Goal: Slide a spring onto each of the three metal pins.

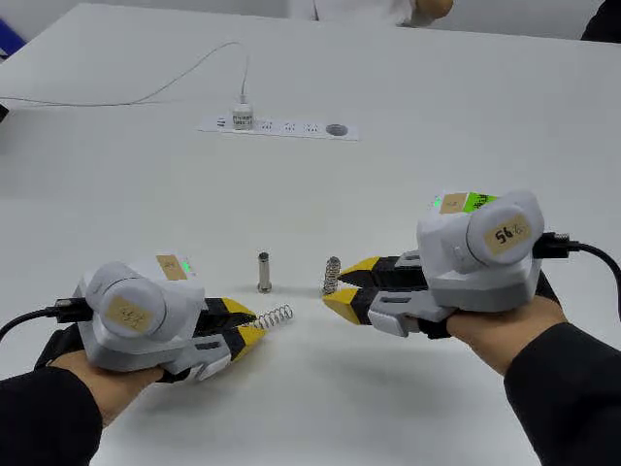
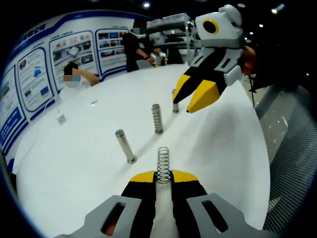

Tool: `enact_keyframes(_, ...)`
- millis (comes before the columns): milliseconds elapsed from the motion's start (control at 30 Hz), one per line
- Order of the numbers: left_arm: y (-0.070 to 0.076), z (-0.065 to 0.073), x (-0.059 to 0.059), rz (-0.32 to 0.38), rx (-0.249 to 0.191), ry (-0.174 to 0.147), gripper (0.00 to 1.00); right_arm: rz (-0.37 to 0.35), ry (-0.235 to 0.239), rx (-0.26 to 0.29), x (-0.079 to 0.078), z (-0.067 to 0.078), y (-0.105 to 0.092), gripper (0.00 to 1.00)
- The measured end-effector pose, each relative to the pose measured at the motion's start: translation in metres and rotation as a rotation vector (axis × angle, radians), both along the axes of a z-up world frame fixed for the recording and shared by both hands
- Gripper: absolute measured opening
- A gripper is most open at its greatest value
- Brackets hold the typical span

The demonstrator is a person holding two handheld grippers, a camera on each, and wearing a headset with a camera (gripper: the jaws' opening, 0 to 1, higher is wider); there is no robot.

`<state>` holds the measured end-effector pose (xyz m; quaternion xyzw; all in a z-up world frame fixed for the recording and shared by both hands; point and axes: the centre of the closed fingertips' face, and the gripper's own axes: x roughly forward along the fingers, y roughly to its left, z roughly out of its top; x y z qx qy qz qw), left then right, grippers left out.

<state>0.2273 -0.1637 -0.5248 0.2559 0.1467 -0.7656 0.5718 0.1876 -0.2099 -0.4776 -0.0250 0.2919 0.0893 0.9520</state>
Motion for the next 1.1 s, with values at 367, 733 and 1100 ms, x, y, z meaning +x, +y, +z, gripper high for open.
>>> enact_keyframes(367,-0.001,0.028,-0.023,-0.082,-0.059,0.004,0.10,0.057,0.018,0.018,-0.002,-0.004,0.012,0.19)
enact_keyframes(733,0.003,0.041,-0.038,-0.164,-0.081,0.003,0.10,0.139,0.029,0.033,-0.010,-0.004,0.025,0.19)
enact_keyframes(1100,0.007,0.048,-0.052,-0.239,-0.101,0.021,0.10,0.220,0.049,0.066,-0.018,-0.006,0.041,0.17)
